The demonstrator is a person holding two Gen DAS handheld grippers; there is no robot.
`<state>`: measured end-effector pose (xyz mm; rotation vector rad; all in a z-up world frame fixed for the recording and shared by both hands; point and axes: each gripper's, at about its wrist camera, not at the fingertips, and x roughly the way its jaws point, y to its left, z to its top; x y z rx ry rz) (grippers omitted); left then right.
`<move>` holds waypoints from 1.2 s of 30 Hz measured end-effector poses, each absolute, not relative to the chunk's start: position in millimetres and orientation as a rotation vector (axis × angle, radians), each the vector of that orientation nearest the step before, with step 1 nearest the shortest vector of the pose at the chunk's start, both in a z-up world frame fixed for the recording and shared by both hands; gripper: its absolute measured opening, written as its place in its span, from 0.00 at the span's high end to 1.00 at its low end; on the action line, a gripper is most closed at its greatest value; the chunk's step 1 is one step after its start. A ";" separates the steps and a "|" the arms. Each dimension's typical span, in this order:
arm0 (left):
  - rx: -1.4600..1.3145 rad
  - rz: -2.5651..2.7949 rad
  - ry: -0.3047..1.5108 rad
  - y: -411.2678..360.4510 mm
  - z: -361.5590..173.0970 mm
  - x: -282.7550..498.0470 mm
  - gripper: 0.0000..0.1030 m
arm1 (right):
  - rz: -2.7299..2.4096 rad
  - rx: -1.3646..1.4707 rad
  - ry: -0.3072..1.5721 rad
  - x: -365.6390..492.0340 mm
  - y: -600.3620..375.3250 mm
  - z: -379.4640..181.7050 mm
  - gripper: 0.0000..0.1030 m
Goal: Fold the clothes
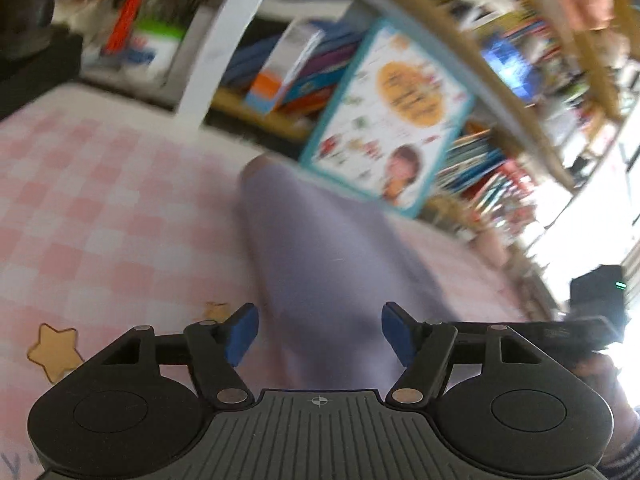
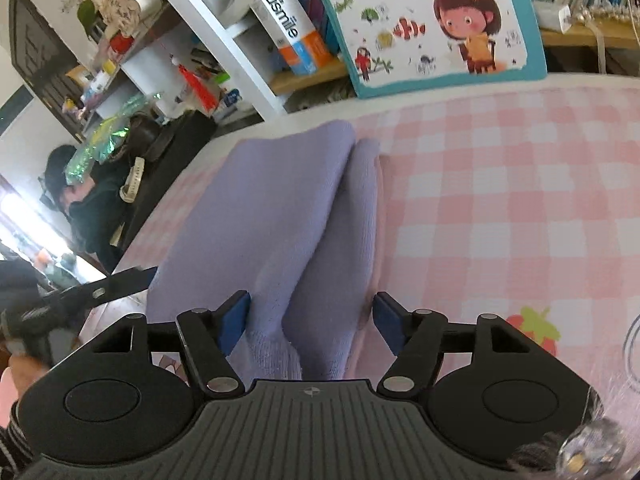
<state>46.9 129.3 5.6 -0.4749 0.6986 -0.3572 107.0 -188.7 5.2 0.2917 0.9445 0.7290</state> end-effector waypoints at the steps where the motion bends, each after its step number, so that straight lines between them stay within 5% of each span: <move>1: -0.502 -0.363 0.721 132.8 0.5 54.5 0.28 | 0.731 0.307 0.953 108.3 -188.1 2.1 0.37; 8: -0.684 -0.431 0.765 139.7 -23.0 77.7 0.30 | 0.740 0.383 0.959 116.7 -184.1 -9.0 0.44; 12: -0.618 -0.428 0.740 127.8 -16.6 72.1 0.45 | 0.728 0.278 0.875 104.3 -172.9 -1.5 0.64; 17: -0.464 -0.434 0.713 113.2 3.2 54.6 0.50 | 0.695 -0.003 0.726 62.3 -147.9 15.7 0.73; 25: -0.501 -0.515 0.820 117.4 2.5 25.4 0.48 | 0.730 0.060 0.822 29.7 -168.5 19.5 0.71; 33: -0.638 -0.500 0.837 142.2 -2.6 24.5 0.40 | 0.718 0.264 0.950 41.3 -188.7 5.5 0.44; 36: -0.671 -0.518 0.860 142.6 -8.8 27.9 0.40 | 0.720 0.336 0.988 50.6 -193.4 -2.1 0.43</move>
